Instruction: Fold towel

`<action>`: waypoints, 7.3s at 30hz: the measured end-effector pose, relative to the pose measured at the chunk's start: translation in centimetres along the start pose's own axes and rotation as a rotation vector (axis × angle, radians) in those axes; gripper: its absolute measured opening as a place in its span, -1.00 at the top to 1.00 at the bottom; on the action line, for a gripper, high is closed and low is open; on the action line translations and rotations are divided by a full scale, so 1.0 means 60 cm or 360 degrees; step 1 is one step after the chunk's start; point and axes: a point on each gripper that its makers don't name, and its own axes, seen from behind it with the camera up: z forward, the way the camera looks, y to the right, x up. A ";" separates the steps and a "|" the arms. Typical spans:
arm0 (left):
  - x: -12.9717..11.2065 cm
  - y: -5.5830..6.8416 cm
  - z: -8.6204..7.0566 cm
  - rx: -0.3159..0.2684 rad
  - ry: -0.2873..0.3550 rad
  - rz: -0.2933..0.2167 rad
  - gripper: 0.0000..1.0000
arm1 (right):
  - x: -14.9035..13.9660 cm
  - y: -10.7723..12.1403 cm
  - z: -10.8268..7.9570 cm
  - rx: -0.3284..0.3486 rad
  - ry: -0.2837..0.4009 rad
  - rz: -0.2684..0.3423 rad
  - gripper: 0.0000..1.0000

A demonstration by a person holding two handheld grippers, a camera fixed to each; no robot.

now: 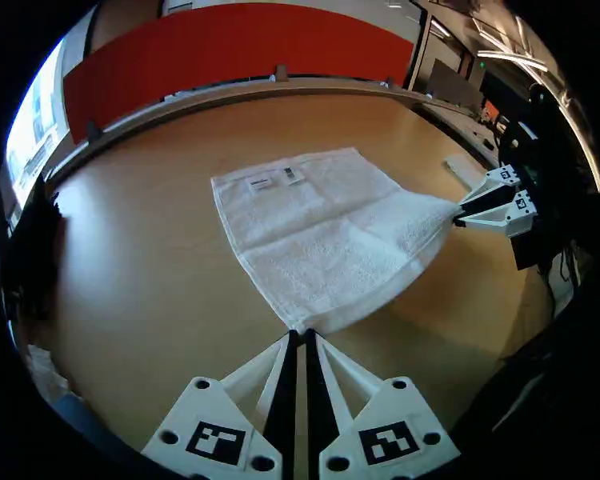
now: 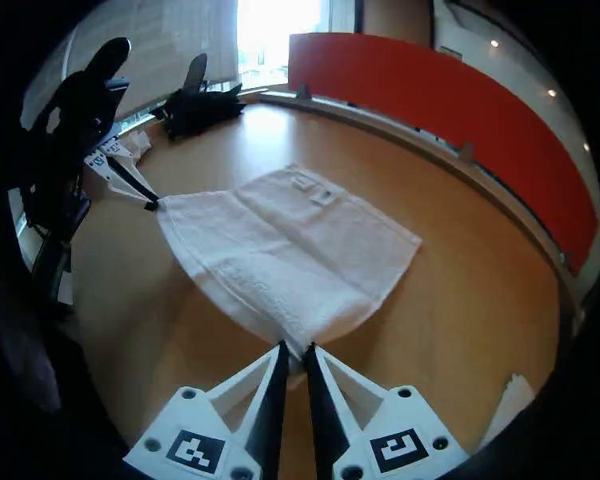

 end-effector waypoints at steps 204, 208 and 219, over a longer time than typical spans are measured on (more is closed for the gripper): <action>-0.043 -0.114 -0.057 0.0560 0.0129 -0.0530 -0.87 | -0.032 0.110 0.085 0.0030 -0.0221 0.0044 -0.24; -0.049 -0.112 -0.059 0.0560 0.0123 -0.0534 -0.87 | -0.036 0.108 0.088 0.0053 -0.0238 0.0028 -0.07; -0.055 -0.110 -0.063 0.0560 0.0122 -0.0549 -0.86 | -0.038 0.107 0.098 0.0079 -0.0249 0.0002 0.49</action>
